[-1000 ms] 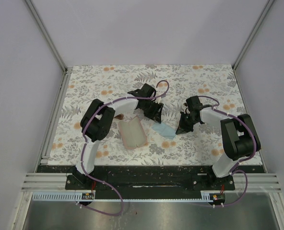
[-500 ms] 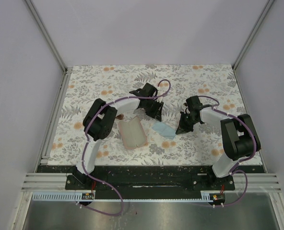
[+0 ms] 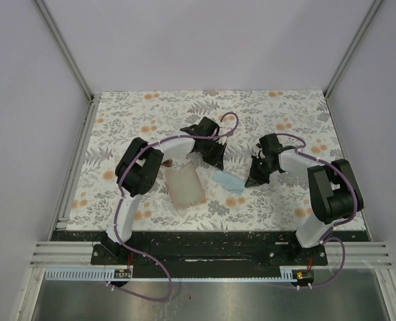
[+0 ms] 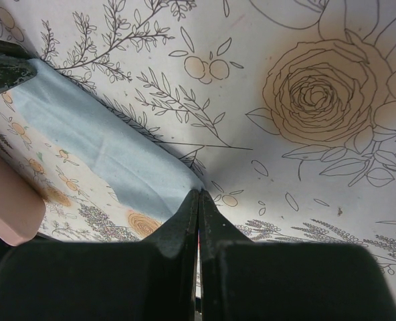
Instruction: Organize the sunglasses
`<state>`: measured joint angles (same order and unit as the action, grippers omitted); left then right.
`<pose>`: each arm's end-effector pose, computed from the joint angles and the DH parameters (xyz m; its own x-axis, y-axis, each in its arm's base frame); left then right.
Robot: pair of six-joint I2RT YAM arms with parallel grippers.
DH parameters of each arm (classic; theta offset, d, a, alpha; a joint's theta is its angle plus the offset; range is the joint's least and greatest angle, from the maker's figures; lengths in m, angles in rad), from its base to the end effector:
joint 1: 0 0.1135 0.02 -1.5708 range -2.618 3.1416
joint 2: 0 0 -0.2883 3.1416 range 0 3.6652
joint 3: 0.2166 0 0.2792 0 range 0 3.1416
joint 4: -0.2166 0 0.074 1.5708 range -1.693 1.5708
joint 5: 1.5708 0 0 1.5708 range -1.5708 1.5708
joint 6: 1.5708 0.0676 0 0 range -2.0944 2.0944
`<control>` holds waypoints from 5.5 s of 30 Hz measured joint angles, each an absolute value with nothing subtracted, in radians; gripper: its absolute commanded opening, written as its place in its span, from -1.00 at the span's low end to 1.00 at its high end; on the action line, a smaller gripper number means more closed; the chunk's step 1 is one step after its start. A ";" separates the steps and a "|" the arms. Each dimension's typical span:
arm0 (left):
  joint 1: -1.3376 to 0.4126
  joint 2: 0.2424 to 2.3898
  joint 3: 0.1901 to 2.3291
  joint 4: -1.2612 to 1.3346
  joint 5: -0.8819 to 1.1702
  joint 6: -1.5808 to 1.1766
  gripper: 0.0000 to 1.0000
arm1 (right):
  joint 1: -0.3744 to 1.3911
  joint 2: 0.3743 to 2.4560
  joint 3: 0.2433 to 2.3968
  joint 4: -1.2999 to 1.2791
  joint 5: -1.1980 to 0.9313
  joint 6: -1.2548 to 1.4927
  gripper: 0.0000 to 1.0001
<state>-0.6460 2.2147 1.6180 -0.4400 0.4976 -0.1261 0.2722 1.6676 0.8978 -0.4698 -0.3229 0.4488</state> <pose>0.3960 -0.3390 0.1257 -0.7728 0.4442 -0.4534 0.6308 0.6161 -0.4716 0.3124 0.1095 0.1232 -0.9744 0.1552 -0.1628 0.0760 0.9083 0.4114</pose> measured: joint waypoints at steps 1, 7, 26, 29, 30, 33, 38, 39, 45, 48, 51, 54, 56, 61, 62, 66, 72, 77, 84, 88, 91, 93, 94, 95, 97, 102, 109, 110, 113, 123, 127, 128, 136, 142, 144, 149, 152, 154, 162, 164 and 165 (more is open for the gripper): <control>-0.646 2.215 1.618 -0.440 0.498 -0.126 -1.00 | 0.272 1.668 0.898 -0.470 -0.323 0.449 -1.00; -0.646 2.214 1.612 -0.431 0.506 -0.144 -1.00 | 0.272 1.668 0.910 -0.471 -0.327 0.445 -1.00; -0.646 2.054 1.450 -0.397 0.458 -0.302 -1.00 | 0.369 1.528 0.949 -0.517 -0.385 0.427 -1.00; -0.646 1.996 1.421 -0.395 0.450 -0.316 -1.00 | 0.427 1.491 0.959 -0.530 -0.385 0.433 -1.00; -0.646 1.973 1.409 -0.395 0.446 -0.321 -1.00 | 0.442 1.482 0.966 -0.534 -0.385 0.435 -1.00; -0.641 1.915 1.388 -0.406 0.434 -0.335 -1.00 | 0.486 1.457 1.002 -0.552 -0.384 0.447 -1.00; -0.616 1.822 1.346 -0.429 0.413 -0.366 -1.00 | 0.545 1.429 1.060 -0.562 -0.383 0.469 -1.00; -0.607 1.803 1.335 -0.437 0.408 -0.370 -1.00 | 0.554 1.427 1.068 -0.564 -0.383 0.472 -1.00; -0.558 1.684 1.277 -0.505 0.339 -0.388 -1.00 | 0.651 1.426 1.116 -0.559 -0.374 0.508 -1.00; -0.537 1.633 1.257 -0.540 0.297 -0.392 -1.00 | 0.710 1.432 1.129 -0.545 -0.361 0.529 -1.00; -0.508 1.589 1.224 -0.554 0.270 -0.393 -1.00 | 0.760 1.466 1.155 -0.530 -0.356 0.546 -1.00; -0.478 1.567 1.195 -0.576 0.245 -0.392 -1.00 | 0.807 1.523 1.186 -0.506 -0.340 0.559 -1.00; -0.463 1.566 1.184 -0.590 0.228 -0.389 -1.00 | 0.830 1.557 1.196 -0.490 -0.327 0.569 -1.00; -0.458 1.568 1.181 -0.601 0.185 -0.381 -1.00 | 0.858 1.610 1.198 -0.459 -0.296 0.599 -1.00; -0.458 1.572 1.181 -0.600 0.177 -0.377 -1.00 | 0.862 1.617 1.195 -0.448 -0.286 0.608 -1.00; -0.458 1.597 1.181 -0.588 0.164 -0.367 -1.00 | 0.865 1.636 1.173 -0.404 -0.269 0.635 -1.00; -0.459 1.648 1.181 -0.572 0.168 -0.358 -1.00 | 0.878 1.671 1.132 -0.363 -0.245 0.666 -1.00; -0.467 1.675 1.181 -0.555 0.176 -0.347 -1.00 | 0.895 1.687 1.127 -0.343 -0.242 0.679 -1.00; -0.490 1.730 1.182 -0.504 0.179 -0.331 -1.00 | 0.898 1.694 1.122 -0.337 -0.208 0.686 -1.00; -0.503 1.774 1.185 -0.498 0.179 -0.324 -1.00 | 0.899 1.695 1.111 -0.338 -0.184 0.687 -1.00; -0.512 1.797 1.199 -0.499 0.179 -0.321 -1.00 | 0.899 1.695 1.099 -0.342 -0.166 0.687 -1.00; -0.516 1.805 1.211 -0.499 0.179 -0.321 -1.00 | 0.899 1.695 1.093 -0.346 -0.150 0.686 -1.00; -0.519 1.809 1.219 -0.499 0.179 -0.320 -1.00 | 0.899 1.695 1.092 -0.349 -0.144 0.685 -1.00; -0.521 1.811 1.225 -0.498 0.179 -0.319 -1.00 | 0.899 1.695 1.092 -0.353 -0.139 0.685 -1.00; -0.525 1.813 1.240 -0.498 0.179 -0.318 -1.00 | 0.899 1.695 1.092 -0.358 -0.128 0.683 -1.00; -0.534 1.813 1.251 -0.497 0.179 -0.318 -1.00 | 0.899 1.695 1.084 -0.367 -0.111 0.679 -1.00; -0.537 1.842 1.271 -0.496 0.180 -0.318 -1.00 | 0.899 1.695 1.084 -0.387 -0.086 0.678 -1.00; -0.538 1.846 1.273 -0.496 0.180 -0.319 -1.00 | 0.899 1.695 1.084 -0.387 -0.086 0.678 -1.00; -0.543 1.850 1.275 -0.495 0.181 -0.318 -1.00 | 0.899 1.695 1.081 -0.388 -0.085 0.677 -1.00; -0.567 1.898 1.325 -0.474 0.202 -0.318 -1.00 | 0.898 1.695 1.052 -0.387 -0.060 0.675 -1.00; -0.582 1.944 1.328 -0.463 0.206 -0.318 -0.97 | 0.897 1.696 1.019 -0.380 -0.043 0.675 -0.68; -0.583 1.956 1.328 -0.460 0.206 -0.318 -0.87 | 0.897 1.696 1.013 -0.379 -0.041 0.676 -0.52; -0.587 1.976 1.348 -0.456 0.208 -0.316 -0.16 | 0.896 1.697 0.997 -0.378 -0.041 0.675 -0.28; -0.593 1.964 1.378 -0.463 0.211 -0.321 0.08 | 0.888 1.672 0.987 -0.379 -0.042 0.675 -0.27; -0.595 1.942 1.388 -0.469 0.212 -0.322 0.14 | 0.881 1.656 0.986 -0.378 -0.043 0.675 -0.27; -0.595 1.879 1.447 -0.487 0.198 -0.319 0.21 | 0.868 1.630 0.986 -0.373 -0.044 0.673 -0.27; -0.582 1.850 1.465 -0.485 0.181 -0.340 0.37 | 0.858 1.612 0.986 -0.363 -0.050 0.670 -0.21; -0.568 1.796 1.443 -0.480 0.149 -0.370 0.72 | 0.848 1.596 0.976 -0.361 -0.059 0.668 -0.16; -0.380 1.465 1.138 -0.443 -0.089 -0.643 0.98 | 0.801 1.425 0.941 -0.361 -0.070 0.640 -0.07; -0.329 1.417 1.066 -0.447 -0.165 -0.742 0.98 | 0.792 1.378 0.929 -0.356 -0.070 0.632 -0.07; -0.315 1.404 1.037 -0.452 -0.191 -0.791 0.98 | 0.787 1.356 0.920 -0.354 -0.070 0.629 -0.07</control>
